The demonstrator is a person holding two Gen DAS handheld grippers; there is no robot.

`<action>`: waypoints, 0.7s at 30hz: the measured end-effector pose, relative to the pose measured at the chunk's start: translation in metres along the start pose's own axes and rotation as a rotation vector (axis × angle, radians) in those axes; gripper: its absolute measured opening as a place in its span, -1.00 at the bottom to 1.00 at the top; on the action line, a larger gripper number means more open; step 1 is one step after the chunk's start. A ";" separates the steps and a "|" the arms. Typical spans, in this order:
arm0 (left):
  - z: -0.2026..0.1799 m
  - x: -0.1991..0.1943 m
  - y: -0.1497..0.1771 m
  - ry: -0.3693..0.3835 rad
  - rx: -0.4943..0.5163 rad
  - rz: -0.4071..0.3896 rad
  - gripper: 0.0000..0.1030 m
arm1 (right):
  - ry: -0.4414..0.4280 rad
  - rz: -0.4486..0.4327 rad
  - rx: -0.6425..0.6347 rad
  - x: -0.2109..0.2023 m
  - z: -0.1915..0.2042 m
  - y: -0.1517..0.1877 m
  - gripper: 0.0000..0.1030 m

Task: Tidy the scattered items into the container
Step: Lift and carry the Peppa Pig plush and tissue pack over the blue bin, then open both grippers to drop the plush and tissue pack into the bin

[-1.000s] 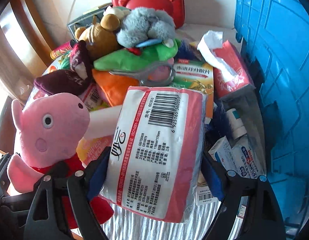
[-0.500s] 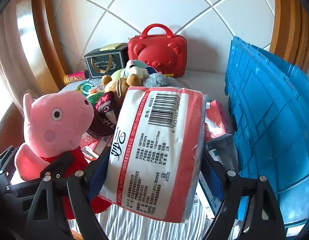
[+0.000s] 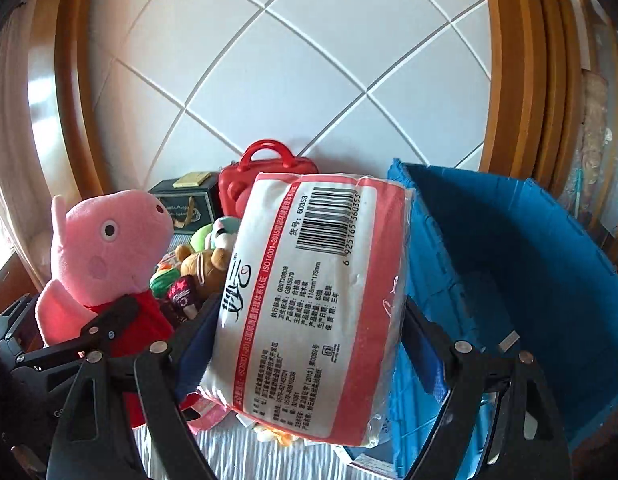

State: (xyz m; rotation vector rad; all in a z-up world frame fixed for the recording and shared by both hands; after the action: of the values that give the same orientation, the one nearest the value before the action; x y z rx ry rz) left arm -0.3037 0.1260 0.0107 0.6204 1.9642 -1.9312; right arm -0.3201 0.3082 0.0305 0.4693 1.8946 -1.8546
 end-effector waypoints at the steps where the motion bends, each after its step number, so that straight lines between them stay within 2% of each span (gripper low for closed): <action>1: -0.015 -0.004 -0.011 0.006 0.003 -0.025 0.39 | 0.010 -0.018 0.007 -0.005 -0.016 -0.006 0.64; 7: -0.128 -0.013 -0.072 0.089 0.024 -0.146 0.39 | 0.096 -0.080 0.043 -0.028 -0.137 -0.026 0.64; 10: -0.192 -0.005 -0.093 0.138 0.035 -0.163 0.39 | 0.152 -0.076 0.050 -0.032 -0.197 -0.025 0.64; 13: -0.252 0.004 -0.100 0.173 0.057 -0.149 0.39 | 0.192 -0.035 0.047 -0.027 -0.245 -0.015 0.64; 15: -0.289 0.016 -0.094 0.184 0.086 -0.091 0.39 | 0.210 -0.001 0.046 -0.022 -0.275 -0.008 0.64; 18: -0.332 0.044 -0.068 0.186 0.127 0.057 0.40 | 0.224 0.064 0.049 -0.012 -0.308 0.009 0.64; 21: -0.360 0.072 -0.034 0.177 0.166 0.202 0.40 | 0.210 0.141 0.008 0.005 -0.323 0.031 0.64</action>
State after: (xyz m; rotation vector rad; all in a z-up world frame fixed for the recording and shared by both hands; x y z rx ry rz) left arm -0.3553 0.4912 0.0169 1.0252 1.7702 -1.9834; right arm -0.3326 0.6313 0.0016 0.8073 1.9311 -1.7812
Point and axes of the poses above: each gripper's, at about its wrist camera, not at the fingertips, and x roughly the way its jaws point, z to its left, y to its underside, the point moved 5 cm from there along x, roughly the way its jaws point, and after that the axes turned 3 degrees about y, right-handed, at the moved point
